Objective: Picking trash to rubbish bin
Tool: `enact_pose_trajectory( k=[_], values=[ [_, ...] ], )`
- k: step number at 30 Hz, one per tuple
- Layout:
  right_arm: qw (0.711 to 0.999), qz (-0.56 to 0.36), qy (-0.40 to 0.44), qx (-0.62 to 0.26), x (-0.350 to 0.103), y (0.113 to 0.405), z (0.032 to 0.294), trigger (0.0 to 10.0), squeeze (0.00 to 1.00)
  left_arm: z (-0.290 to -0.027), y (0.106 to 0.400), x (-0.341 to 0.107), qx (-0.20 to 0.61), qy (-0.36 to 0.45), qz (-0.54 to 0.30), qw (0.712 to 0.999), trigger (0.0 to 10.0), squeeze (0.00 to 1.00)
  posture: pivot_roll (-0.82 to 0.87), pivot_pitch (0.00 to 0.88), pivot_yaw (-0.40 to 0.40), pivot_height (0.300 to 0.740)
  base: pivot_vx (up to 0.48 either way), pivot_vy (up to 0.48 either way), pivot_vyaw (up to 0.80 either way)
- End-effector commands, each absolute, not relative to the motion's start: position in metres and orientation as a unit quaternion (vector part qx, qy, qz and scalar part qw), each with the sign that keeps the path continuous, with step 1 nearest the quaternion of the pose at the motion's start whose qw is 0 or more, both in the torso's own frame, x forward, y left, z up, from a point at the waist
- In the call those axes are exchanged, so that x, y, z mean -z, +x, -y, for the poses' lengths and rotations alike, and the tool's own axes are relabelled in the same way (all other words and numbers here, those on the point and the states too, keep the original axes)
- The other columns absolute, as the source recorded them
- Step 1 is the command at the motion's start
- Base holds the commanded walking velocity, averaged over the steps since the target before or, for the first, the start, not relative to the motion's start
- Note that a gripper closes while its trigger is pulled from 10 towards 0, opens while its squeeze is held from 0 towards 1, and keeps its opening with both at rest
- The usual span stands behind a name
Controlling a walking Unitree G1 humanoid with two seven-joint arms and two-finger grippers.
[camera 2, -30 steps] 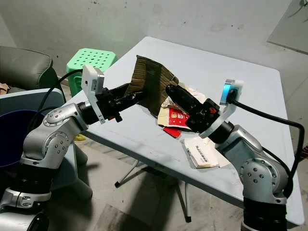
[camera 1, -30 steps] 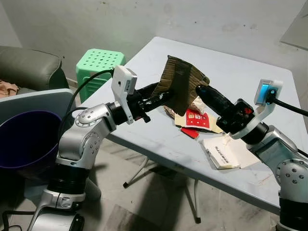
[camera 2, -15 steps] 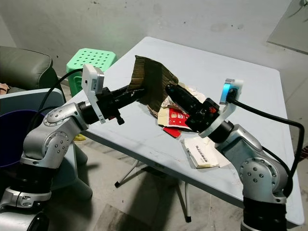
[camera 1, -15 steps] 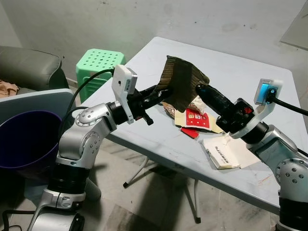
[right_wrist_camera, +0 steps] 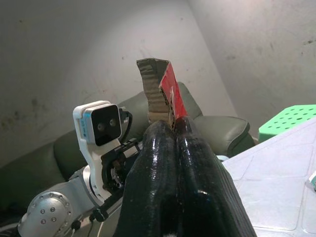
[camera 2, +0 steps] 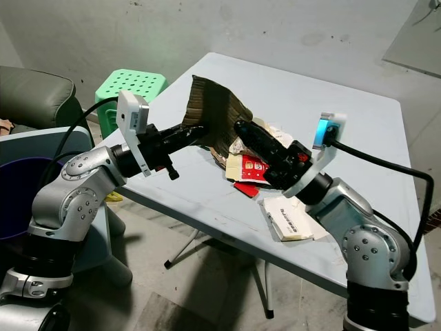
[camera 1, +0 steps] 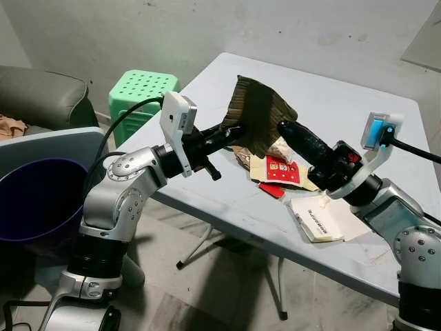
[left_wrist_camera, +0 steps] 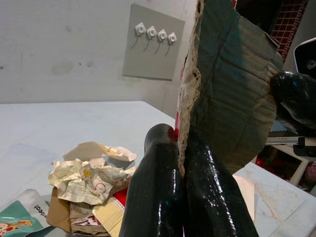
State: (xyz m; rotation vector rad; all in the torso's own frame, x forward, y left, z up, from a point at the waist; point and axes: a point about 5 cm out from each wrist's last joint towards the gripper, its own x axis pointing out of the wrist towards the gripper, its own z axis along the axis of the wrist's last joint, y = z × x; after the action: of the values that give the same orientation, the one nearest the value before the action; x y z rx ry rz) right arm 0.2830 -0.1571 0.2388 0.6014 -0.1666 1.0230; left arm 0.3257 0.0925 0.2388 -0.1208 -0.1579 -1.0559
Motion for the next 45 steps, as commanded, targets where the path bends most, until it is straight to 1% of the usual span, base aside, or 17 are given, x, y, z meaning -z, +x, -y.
enact_pose_trajectory(
  k=[1, 2, 3, 9, 20, 23, 24, 25, 28, 29, 31, 34, 37, 38, 42, 43, 45],
  values=[
    [0.821, 0.079, 0.288, -0.486, -0.241, 0.282, 0.158, 10.0, 0.06, -0.093, 0.325, -0.245, 0.501, -0.053, 0.083, 0.860, 0.0, 0.00, -0.07, 0.053, -0.068, 0.740, 0.000, 0.000, 0.00],
    [0.817, 0.078, 0.296, -0.489, -0.241, 0.282, 0.158, 10.0, 1.00, -0.092, 0.325, -0.244, 0.499, -0.048, 0.080, 0.861, 3.8, 0.00, -0.07, 0.052, -0.068, 0.740, 0.000, 0.000, 0.00],
    [0.818, 0.078, 0.295, -0.488, -0.241, 0.282, 0.158, 10.0, 1.00, -0.091, 0.326, -0.243, 0.497, -0.047, 0.076, 0.863, 10.0, 0.00, -0.07, 0.050, -0.067, 0.740, 0.000, 0.000, 0.00],
    [0.819, 0.077, 0.294, -0.487, -0.239, 0.281, 0.157, 10.0, 1.00, -0.091, 0.327, -0.242, 0.487, -0.054, 0.078, 0.868, 10.0, 0.00, -0.07, 0.042, -0.067, 0.740, 0.000, 0.000, 0.00],
    [0.832, 0.076, 0.292, -0.465, -0.234, 0.281, 0.159, 10.0, 1.00, -0.106, 0.334, -0.244, 0.428, -0.076, 0.088, 0.896, 10.0, 0.00, -0.07, 0.042, -0.064, 0.740, 0.000, 0.000, 0.00],
    [0.858, 0.083, 0.280, -0.423, -0.230, 0.286, 0.163, 10.0, 1.00, -0.113, 0.337, -0.244, 0.399, -0.088, 0.092, 0.908, 10.0, 0.00, -0.07, 0.042, -0.065, 0.740, 0.000, 0.000, 0.00],
    [0.858, 0.083, 0.280, -0.423, -0.230, 0.286, 0.163, 10.0, 1.00, -0.113, 0.337, -0.244, 0.399, -0.088, 0.092, 0.908, 10.0, 0.00, -0.07, 0.042, -0.065, 0.740, 0.000, 0.000, 0.00],
    [0.873, 0.087, 0.271, -0.396, -0.229, 0.290, 0.165, 10.0, 1.00, -0.116, 0.338, -0.243, 0.388, -0.091, 0.094, 0.912, 10.0, 0.00, -0.07, 0.045, -0.066, 0.740, 0.000, 0.000, 0.00],
    [0.898, 0.093, 0.263, -0.341, -0.225, 0.298, 0.171, 10.0, 1.00, -0.121, 0.340, -0.242, 0.361, -0.096, 0.096, 0.923, 10.0, 0.00, -0.06, 0.051, -0.065, 0.740, 0.000, 0.000, 0.00],
    [0.898, 0.093, 0.263, -0.341, -0.225, 0.298, 0.171, 10.0, 1.00, -0.121, 0.340, -0.242, 0.361, -0.096, 0.096, 0.923, 10.0, 0.00, -0.06, 0.051, -0.065, 0.740, 0.000, 0.000, 0.00],
    [0.924, 0.095, 0.252, -0.272, -0.219, 0.307, 0.178, 10.0, 1.00, -0.128, 0.345, -0.238, 0.316, -0.097, 0.094, 0.939, 10.0, 0.00, -0.06, 0.055, -0.065, 0.740, 0.000, 0.000, 0.00],
    [0.927, 0.094, 0.252, -0.263, -0.217, 0.309, 0.179, 10.0, 1.00, -0.129, 0.346, -0.237, 0.305, -0.100, 0.094, 0.943, 10.0, 0.00, -0.06, 0.057, -0.064, 0.740, 0.000, 0.000, 0.00],
    [0.955, 0.085, 0.201, -0.202, -0.207, 0.313, 0.179, 10.0, 1.00, -0.136, 0.352, -0.228, 0.228, -0.101, 0.085, 0.965, 10.0, 0.00, -0.06, 0.055, -0.060, 0.740, 0.000, 0.000, 0.00],
    [0.962, 0.081, 0.182, -0.187, -0.203, 0.313, 0.175, 10.0, 1.00, -0.137, 0.352, -0.222, 0.207, -0.083, 0.080, 0.972, 10.0, 0.00, -0.06, 0.054, -0.060, 0.740, 0.000, 0.000, 0.00],
    [0.973, 0.089, 0.142, -0.157, -0.199, 0.314, 0.172, 10.0, 1.00, -0.139, 0.352, -0.218, 0.173, -0.079, 0.087, 0.978, 10.0, 0.00, -0.06, 0.049, -0.053, 0.740, 0.000, 0.000, 0.00],
    [0.979, 0.091, 0.122, -0.134, -0.196, 0.315, 0.172, 10.0, 1.00, -0.140, 0.352, -0.215, 0.145, -0.062, 0.090, 0.983, 10.0, 0.00, -0.06, 0.048, -0.051, 0.740, 0.000, 0.000, 0.00],
    [0.983, 0.102, 0.108, -0.107, -0.193, 0.315, 0.172, 10.0, 1.00, -0.138, 0.352, -0.209, 0.134, -0.039, 0.088, 0.986, 10.0, 0.00, -0.06, 0.043, -0.051, 0.740, 0.000, 0.000, 0.00]
  ],
)
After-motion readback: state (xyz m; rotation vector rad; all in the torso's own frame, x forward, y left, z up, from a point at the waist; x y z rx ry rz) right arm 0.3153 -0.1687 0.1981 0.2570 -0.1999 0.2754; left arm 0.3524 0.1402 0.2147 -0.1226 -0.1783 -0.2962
